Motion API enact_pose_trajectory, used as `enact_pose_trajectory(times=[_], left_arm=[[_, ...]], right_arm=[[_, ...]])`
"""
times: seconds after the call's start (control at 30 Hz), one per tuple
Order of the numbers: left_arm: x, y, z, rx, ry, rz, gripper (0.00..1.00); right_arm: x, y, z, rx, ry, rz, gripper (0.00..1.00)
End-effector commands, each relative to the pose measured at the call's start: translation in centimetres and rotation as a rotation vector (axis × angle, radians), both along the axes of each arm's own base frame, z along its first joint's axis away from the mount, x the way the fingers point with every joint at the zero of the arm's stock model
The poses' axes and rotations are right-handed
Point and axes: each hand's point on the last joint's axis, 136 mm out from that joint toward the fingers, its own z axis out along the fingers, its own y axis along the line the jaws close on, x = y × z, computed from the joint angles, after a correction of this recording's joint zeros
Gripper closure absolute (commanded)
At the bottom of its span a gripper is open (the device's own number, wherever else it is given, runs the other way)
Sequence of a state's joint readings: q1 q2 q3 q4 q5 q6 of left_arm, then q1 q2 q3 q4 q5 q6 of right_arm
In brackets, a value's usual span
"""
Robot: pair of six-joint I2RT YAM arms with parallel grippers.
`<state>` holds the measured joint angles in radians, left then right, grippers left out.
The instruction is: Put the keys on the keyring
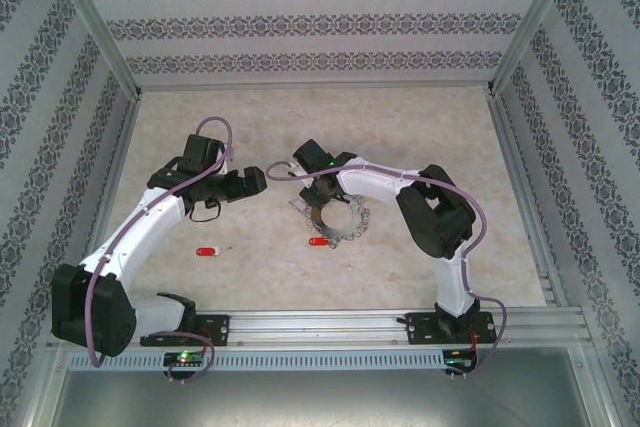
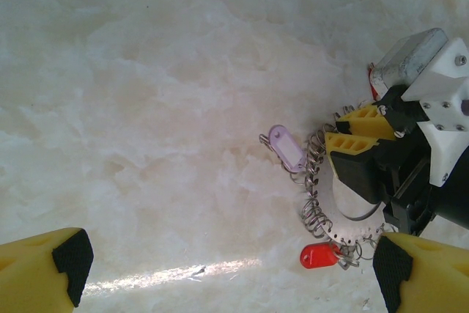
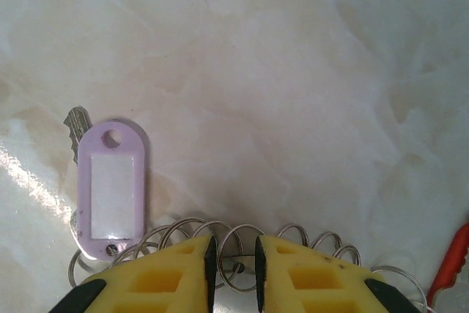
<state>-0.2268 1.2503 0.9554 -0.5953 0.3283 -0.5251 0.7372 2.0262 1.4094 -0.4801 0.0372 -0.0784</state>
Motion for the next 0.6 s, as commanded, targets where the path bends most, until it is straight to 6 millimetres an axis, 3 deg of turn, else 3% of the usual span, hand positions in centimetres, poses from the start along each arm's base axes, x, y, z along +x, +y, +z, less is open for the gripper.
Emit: enact_pose_trajectory(times=[0.0,0.23,0.37,0.57], left_arm=[[-0.2,0.5,-0.5,0.016,0.020,0.013,0.01],[-0.2,0.5,-0.4,0.016,0.018,0.013,0.01],[-0.2,0.5,-0.5,0.016,0.018,0.014,0.01],[-0.1,0.4,-0.8,0.014,0.020,0.008,0.01]], right_arm=[[0.2,-0.2,-0.1,-0.026,-0.001,-0.004,0.76],[0.0,-0.2,1.6,0.016,-0.027,-0.023,0.78],[-0.3,0.0,3.4,0.170,-0.027,-0.082,0.80],[-0.6,0.2,3.2,0.246,0.048,-0.146,0.81]])
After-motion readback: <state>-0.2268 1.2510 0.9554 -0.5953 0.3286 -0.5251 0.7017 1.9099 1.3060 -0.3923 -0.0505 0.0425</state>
